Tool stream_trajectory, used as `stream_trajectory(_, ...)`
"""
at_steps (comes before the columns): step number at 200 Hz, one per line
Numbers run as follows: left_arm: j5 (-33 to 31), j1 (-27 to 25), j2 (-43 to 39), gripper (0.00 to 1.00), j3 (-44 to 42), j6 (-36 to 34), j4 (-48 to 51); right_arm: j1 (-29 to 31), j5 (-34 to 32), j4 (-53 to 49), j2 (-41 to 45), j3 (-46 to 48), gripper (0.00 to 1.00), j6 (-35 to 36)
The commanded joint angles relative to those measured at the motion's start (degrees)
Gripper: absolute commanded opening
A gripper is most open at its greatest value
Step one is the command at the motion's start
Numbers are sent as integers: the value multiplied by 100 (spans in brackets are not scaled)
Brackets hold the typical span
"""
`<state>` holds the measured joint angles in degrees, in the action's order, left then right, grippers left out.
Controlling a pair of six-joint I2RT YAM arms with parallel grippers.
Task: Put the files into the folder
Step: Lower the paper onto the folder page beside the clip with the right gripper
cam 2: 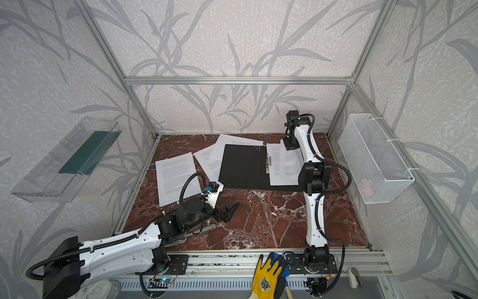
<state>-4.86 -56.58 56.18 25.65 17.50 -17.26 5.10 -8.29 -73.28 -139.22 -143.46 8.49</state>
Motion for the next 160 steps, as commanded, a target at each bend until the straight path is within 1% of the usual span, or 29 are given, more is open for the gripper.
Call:
stream_trajectory(1, 5, -2, 50, 99, 37, -114, -119, 59, 265, -266, -115, -120, 0, 134)
stream_trajectory(12, 36, -2, 64, 99, 45, -114, -131, 69, 390, -279, -114, -112, 0, 142)
stream_trajectory(25, 46, -2, 84, 99, 54, -109, -123, 70, 692, -216, -44, -9, 0, 162)
stream_trajectory(48, 49, -2, 112, 99, 65, -110, -116, 86, 765, -109, 85, 202, 0, 126)
stream_trajectory(96, 62, -1, 102, 99, 81, -123, -85, 87, 644, -213, 80, 261, 0, -55)
stream_trajectory(160, 74, -3, 90, 99, 98, -124, -49, 87, 572, -187, 64, 459, 0, -124)
